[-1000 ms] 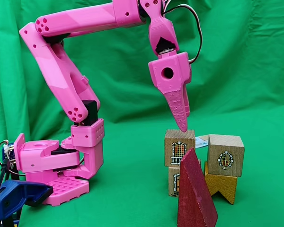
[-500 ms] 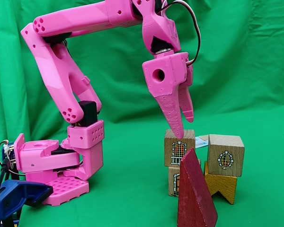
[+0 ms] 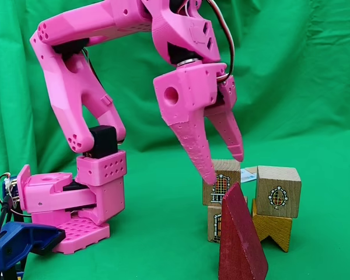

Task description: Grasp some building blocks and build the house on the picture.

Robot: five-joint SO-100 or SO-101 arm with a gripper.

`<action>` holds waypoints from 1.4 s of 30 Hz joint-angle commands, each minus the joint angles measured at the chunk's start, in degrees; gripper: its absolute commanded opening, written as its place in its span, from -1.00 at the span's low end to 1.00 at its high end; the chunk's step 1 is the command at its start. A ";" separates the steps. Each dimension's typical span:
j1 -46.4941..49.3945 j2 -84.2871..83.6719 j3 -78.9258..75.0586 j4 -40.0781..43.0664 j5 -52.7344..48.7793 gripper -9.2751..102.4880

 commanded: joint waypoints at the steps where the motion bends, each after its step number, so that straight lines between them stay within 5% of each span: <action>1: 0.26 -1.58 -0.18 -3.08 -0.18 -0.23; 42: -5.80 -13.89 0.00 -3.78 -0.35 -0.23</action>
